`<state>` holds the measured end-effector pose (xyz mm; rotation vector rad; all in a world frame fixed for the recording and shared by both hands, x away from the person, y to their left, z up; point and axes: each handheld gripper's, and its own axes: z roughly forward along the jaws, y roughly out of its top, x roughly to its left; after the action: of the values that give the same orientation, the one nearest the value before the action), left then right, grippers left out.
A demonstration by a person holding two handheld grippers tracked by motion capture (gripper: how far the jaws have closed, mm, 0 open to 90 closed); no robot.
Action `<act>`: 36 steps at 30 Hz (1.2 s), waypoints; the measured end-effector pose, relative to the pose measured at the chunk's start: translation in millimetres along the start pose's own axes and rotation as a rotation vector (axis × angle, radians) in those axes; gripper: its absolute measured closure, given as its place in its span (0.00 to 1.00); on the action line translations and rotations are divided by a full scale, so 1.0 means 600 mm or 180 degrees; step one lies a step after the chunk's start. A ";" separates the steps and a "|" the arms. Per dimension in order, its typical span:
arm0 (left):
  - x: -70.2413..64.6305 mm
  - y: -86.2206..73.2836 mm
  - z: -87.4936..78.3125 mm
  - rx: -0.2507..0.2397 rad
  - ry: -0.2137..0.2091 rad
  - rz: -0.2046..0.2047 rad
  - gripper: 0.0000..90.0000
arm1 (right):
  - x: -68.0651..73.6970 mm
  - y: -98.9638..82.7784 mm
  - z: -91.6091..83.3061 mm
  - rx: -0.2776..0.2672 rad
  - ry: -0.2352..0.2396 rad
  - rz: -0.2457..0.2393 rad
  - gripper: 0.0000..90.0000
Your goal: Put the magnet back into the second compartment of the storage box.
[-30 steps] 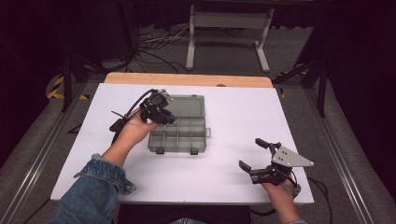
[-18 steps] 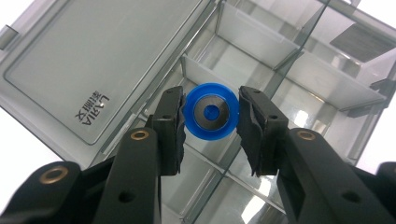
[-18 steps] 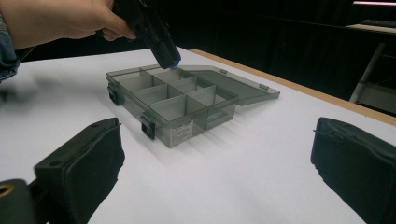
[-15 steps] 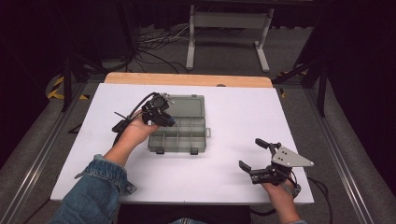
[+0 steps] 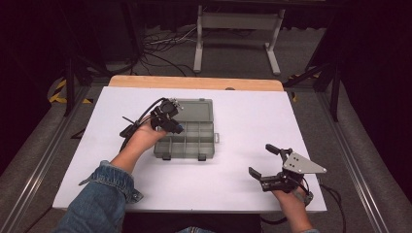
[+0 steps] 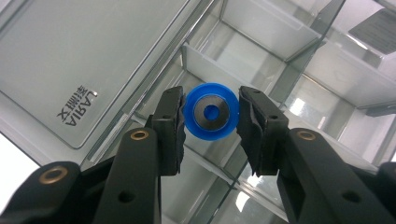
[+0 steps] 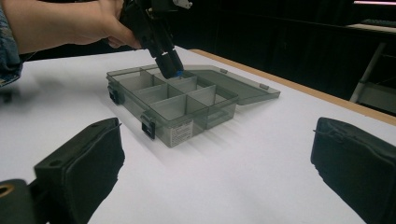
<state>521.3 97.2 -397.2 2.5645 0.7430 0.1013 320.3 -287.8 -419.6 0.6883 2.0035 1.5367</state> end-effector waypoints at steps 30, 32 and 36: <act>-0.002 0.005 0.022 0.0131 -0.0014 0.0068 0.69 | -0.001 -0.001 -0.003 -0.0003 -0.0013 -0.0007 0.03; -0.002 0.005 0.021 0.0138 -0.0001 0.0069 0.69 | 0.000 -0.001 -0.003 0.0001 -0.0012 -0.0007 0.03; -0.005 0.005 0.016 0.0123 0.0038 0.0098 0.64 | -0.001 -0.001 -0.003 0.0004 -0.0013 -0.0004 0.03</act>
<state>521.8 89.6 -404.1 2.6148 0.7165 0.1132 319.4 -289.3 -419.6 0.6899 2.0017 1.5323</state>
